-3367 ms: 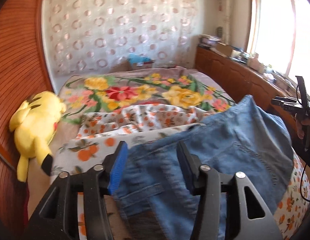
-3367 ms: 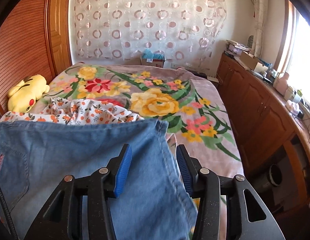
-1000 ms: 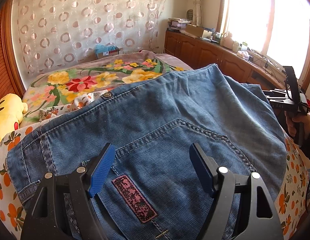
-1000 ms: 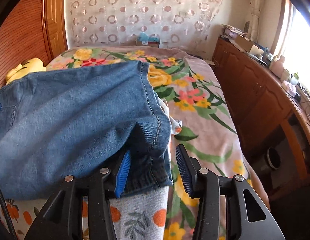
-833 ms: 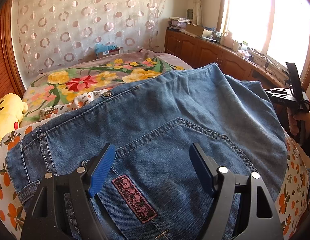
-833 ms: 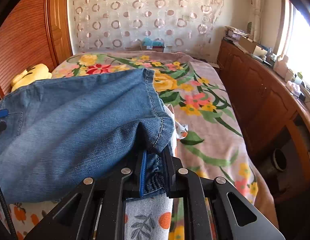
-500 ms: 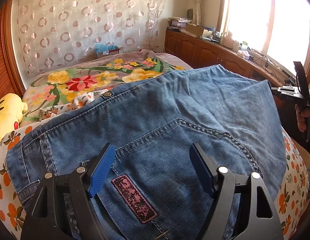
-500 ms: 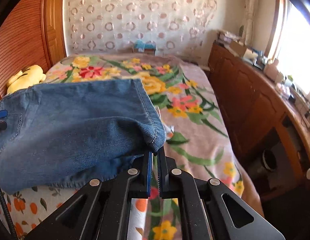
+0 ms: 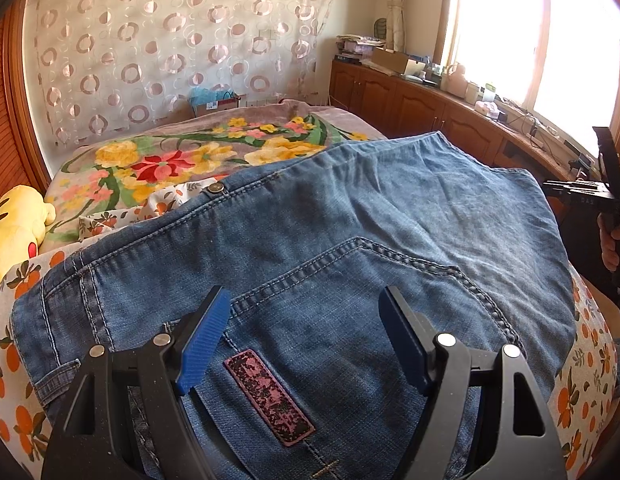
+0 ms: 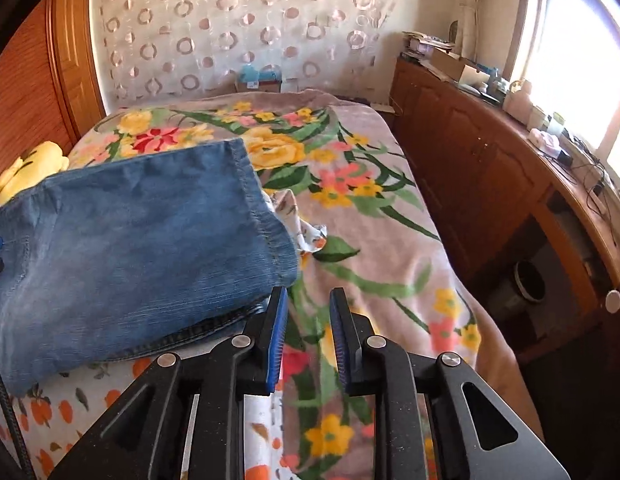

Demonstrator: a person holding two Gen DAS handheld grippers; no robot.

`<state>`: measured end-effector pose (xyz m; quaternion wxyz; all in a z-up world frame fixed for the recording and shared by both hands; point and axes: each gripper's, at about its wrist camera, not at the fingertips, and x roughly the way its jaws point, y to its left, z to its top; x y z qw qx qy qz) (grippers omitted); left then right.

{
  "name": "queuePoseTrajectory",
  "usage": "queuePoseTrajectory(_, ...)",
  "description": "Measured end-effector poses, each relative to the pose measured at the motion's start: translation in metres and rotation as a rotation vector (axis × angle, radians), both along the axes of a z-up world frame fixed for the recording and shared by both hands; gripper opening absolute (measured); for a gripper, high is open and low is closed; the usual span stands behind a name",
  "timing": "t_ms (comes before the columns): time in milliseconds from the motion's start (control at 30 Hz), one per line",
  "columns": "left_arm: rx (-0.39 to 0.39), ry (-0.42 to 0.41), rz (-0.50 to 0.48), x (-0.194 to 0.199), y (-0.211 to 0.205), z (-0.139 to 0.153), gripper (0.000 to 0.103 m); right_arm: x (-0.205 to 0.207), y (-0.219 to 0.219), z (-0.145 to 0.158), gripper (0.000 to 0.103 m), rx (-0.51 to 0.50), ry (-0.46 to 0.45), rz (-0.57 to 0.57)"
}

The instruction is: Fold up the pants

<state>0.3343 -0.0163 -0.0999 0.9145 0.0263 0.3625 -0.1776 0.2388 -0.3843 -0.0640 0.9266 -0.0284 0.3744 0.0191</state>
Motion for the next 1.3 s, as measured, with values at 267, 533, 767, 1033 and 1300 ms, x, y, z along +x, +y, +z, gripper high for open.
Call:
queuePoseTrajectory(267, 0.001, 0.000, 0.000, 0.000, 0.000, 0.000, 0.077, -0.024, 0.020, -0.003, 0.036, 0.102, -0.044, 0.017)
queuePoseTrajectory(533, 0.003, 0.002, -0.001, 0.000, 0.000, 0.000, 0.077, -0.045, 0.044, 0.004, 0.038, 0.132, -0.090, 0.095)
queuePoseTrajectory(767, 0.006, -0.001, 0.000, -0.002, 0.004, -0.002, 0.077, -0.037, 0.066, -0.032, 0.042, 0.059, 0.004, 0.145)
queuePoseTrajectory(1033, -0.002, -0.025, 0.004, -0.012, 0.015, -0.001, 0.077, -0.029, 0.055, -0.040, 0.046, 0.062, 0.053, 0.105)
queuePoseTrajectory(1300, -0.029, -0.099, -0.008, -0.029, 0.020, 0.014, 0.077, -0.032, 0.021, -0.018, 0.046, 0.157, 0.016, -0.048)
